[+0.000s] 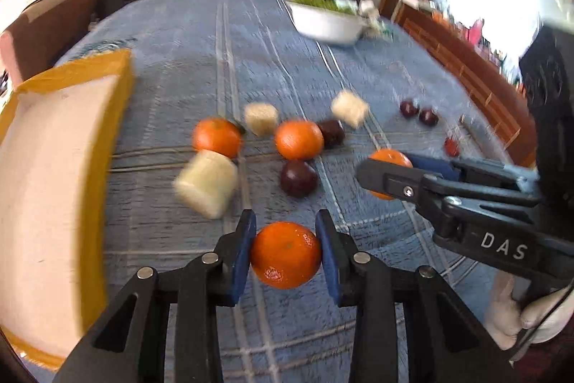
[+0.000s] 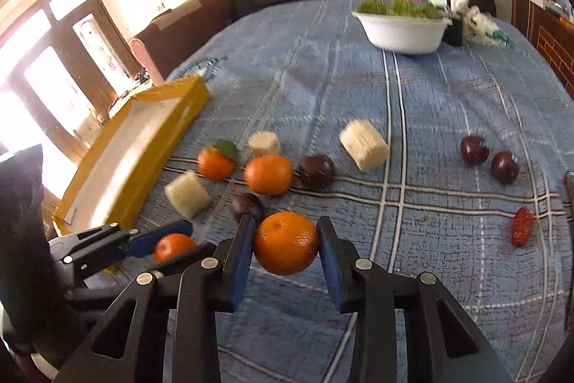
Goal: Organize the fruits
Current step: 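Carry both oranges over the yellow tray and open both grippers to drop them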
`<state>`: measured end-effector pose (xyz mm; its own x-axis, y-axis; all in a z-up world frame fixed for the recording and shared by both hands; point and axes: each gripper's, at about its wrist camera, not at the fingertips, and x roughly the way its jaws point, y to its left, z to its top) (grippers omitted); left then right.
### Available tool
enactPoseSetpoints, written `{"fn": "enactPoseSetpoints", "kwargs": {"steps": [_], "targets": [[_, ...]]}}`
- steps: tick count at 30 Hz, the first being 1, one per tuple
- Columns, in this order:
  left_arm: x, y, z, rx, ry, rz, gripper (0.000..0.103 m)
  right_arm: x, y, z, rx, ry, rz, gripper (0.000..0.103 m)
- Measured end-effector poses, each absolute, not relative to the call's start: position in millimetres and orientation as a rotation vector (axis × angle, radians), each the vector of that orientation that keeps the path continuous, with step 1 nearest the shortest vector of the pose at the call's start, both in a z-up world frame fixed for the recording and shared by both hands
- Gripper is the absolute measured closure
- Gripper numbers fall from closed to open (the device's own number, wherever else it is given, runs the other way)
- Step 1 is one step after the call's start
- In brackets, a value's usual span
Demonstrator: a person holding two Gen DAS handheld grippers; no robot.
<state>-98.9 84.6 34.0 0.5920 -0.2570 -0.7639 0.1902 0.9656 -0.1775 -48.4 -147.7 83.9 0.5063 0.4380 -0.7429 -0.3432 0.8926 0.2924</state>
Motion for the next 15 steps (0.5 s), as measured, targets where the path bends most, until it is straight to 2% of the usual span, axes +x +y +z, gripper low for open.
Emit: {"fn": "enactPoseSetpoints", "kwargs": {"steps": [7, 11, 15], "targets": [[-129, 195, 81, -0.224, 0.771, -0.020, 0.069, -70, -90, 129, 0.087, 0.866, 0.611, 0.064], [-139, 254, 79, -0.269, 0.757, 0.138, 0.069, -77, -28, 134, 0.040, 0.886, 0.725, 0.064], [-144, 293, 68, -0.305, 0.779, 0.239, 0.069, -83, 33, 118, -0.026, 0.933, 0.799, 0.063]]}}
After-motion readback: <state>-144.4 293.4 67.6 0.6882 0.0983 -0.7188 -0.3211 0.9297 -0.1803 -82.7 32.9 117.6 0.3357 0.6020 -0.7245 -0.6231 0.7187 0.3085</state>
